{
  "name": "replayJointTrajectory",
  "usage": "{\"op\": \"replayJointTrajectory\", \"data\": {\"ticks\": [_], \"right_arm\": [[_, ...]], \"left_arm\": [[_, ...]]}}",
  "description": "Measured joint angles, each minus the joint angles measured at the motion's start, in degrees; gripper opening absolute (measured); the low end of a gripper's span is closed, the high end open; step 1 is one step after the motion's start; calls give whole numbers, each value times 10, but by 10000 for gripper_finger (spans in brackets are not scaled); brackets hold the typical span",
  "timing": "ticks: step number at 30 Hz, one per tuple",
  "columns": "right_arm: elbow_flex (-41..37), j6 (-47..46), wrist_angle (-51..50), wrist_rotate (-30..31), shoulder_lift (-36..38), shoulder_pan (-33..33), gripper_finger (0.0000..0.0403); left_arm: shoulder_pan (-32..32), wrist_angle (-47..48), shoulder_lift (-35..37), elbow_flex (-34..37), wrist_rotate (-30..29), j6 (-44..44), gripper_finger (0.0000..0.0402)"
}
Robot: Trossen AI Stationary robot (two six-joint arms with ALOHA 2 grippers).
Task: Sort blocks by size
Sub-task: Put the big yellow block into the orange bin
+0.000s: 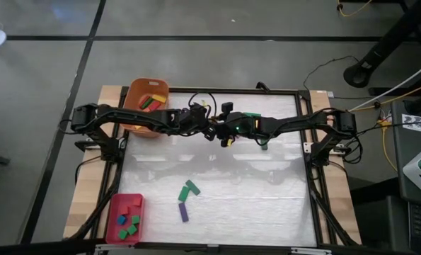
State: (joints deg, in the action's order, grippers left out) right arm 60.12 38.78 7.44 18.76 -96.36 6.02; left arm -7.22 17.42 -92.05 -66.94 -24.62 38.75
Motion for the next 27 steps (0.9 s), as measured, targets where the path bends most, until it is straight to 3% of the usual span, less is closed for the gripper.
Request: {"op": "replayJointTrajectory", "data": {"ticks": [10,20,27], "right_arm": [[0,0,8,-7,0,0,113],[-1,4,20,-8,0,0,113],[-1,5,18,-10,0,0,113]], "left_arm": [[0,0,-1,0,-2,3,126],[-1,1,-1,0,-1,6,45],[-1,3,-1,0,-1,-16,40]]}}
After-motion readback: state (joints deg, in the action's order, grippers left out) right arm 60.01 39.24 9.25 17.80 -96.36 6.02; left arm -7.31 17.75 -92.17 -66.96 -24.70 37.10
